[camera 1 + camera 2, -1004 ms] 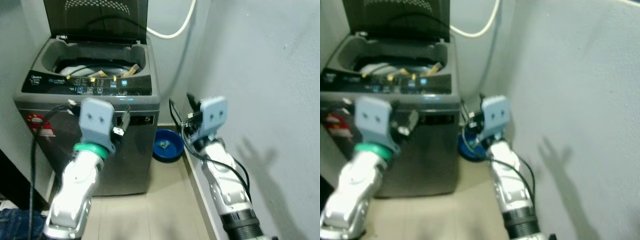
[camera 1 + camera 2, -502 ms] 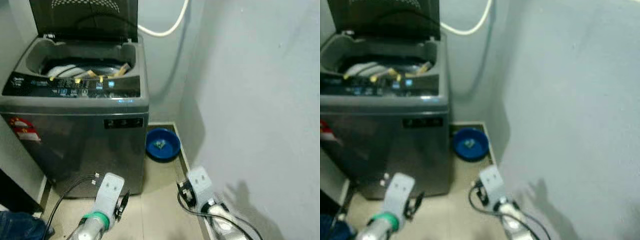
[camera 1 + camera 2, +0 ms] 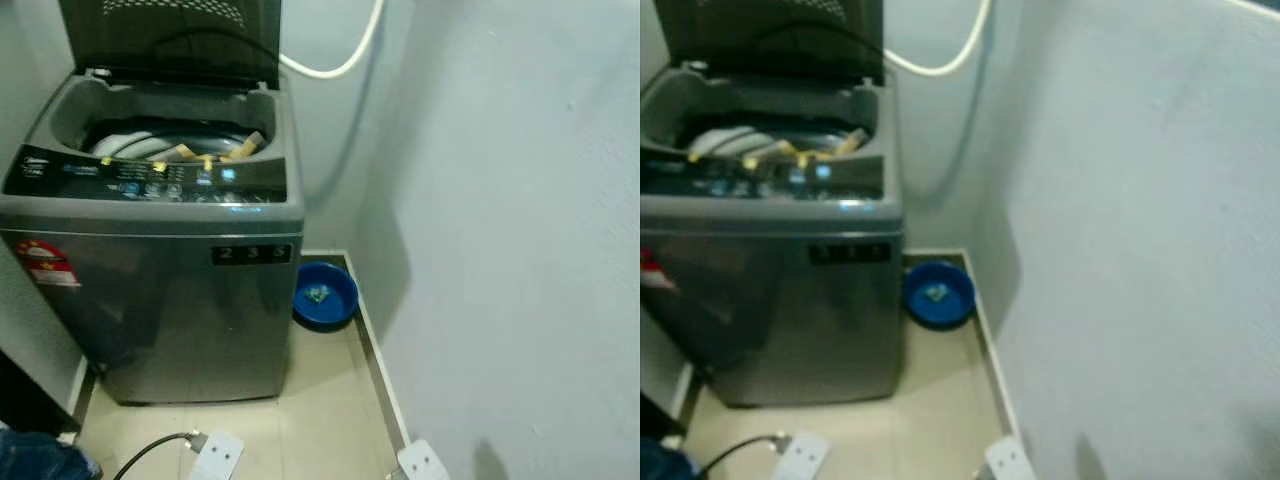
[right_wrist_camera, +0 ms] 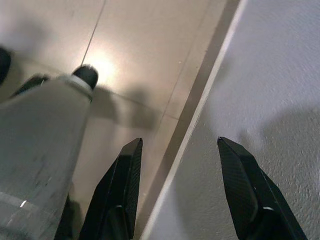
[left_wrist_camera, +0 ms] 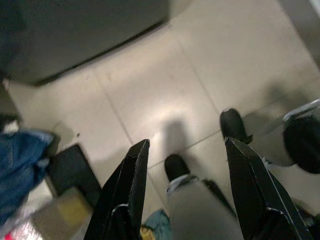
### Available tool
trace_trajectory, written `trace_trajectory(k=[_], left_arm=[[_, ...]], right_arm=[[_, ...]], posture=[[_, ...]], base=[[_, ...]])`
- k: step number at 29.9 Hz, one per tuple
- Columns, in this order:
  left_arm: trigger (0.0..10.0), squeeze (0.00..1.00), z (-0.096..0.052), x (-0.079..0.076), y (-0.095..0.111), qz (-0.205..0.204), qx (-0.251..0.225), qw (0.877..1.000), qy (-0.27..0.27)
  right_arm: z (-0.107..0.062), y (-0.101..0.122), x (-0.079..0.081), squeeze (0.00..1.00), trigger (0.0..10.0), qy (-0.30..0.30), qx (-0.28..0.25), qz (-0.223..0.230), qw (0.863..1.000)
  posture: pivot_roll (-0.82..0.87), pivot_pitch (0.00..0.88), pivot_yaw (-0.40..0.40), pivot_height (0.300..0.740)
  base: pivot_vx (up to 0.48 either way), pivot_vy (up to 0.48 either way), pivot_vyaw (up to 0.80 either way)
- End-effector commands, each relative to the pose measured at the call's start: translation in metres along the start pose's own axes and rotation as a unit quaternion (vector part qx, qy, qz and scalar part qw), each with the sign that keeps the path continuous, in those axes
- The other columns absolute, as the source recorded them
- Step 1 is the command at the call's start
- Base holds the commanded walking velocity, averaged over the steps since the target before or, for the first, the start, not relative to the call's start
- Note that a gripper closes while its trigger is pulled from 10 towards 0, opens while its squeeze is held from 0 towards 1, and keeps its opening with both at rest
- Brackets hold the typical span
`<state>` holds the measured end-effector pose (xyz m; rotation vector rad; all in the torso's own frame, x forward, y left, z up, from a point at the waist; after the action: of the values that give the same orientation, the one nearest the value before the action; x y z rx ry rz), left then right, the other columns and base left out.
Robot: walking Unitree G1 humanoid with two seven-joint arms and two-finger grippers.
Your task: Clothes washing
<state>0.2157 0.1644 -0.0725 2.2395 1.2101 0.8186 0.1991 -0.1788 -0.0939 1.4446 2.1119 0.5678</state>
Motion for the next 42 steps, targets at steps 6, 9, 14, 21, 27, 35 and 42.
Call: trace_trajectory(k=[6,9,14,21,27,35,42], left_arm=[[10.0,0.00,-0.002,-0.008,-0.024,0.023,0.030,0.999,-0.012],[10.0,0.00,-0.001,-0.007,-0.027,0.012,0.031,0.999,-0.005],[10.0,0.00,0.000,-0.006,-0.025,0.019,0.025,0.999,0.004],[10.0,0.00,0.000,-0.005,-0.026,0.019,0.025,0.999,0.010],[10.0,0.00,0.001,-0.005,-0.027,0.020,0.023,0.999,0.010],[10.0,0.00,0.002,-0.006,-0.026,0.025,0.021,0.999,0.009],[10.0,0.00,0.002,-0.006,-0.026,0.024,0.021,0.999,0.010]], right_arm=[[-0.003,-0.012,-0.003,0.00,10.0,-0.003,0.011,0.005,1.000],[-0.001,-0.006,-0.003,0.00,10.0,-0.007,-0.002,0.018,1.000],[0.001,0.001,0.001,0.00,10.0,0.001,-0.008,0.013,1.000],[0.001,-0.002,0.000,0.00,10.0,0.001,-0.003,-0.002,1.000],[0.000,0.000,-0.002,0.00,10.0,-0.001,-0.014,0.025,1.000],[0.000,-0.003,-0.002,0.00,10.0,-0.006,-0.007,0.006,1.000],[0.000,-0.002,-0.001,0.00,10.0,-0.002,-0.010,0.004,1.000]], posture=[[0.05,0.045,-0.031,0.740],[0.05,0.046,-0.031,0.740],[0.06,0.049,-0.039,0.740],[0.07,0.050,-0.040,0.740],[0.06,0.054,-0.037,0.740],[0.06,0.053,-0.038,0.740],[0.06,0.056,-0.040,0.740]], base=[[0.000,0.000,0.78],[0.000,0.000,0.79],[0.000,0.000,0.79],[0.000,0.000,0.79],[0.000,0.000,0.49],[0.000,0.000,0.76],[0.000,0.000,0.77]])
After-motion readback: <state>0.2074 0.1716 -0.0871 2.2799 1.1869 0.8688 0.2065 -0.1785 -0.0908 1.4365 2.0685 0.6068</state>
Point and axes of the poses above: a point about 5 cm out from each wrist's last joint towards the gripper, its own z axis pointing out of the wrist towards the gripper, its own y axis along the axis of the wrist's last joint, x = y × z, the point moved 2 cm from there along z, pointing out of the wrist towards the gripper, and after that the axes turned 9 degrees about z, right-handed, at the moved point
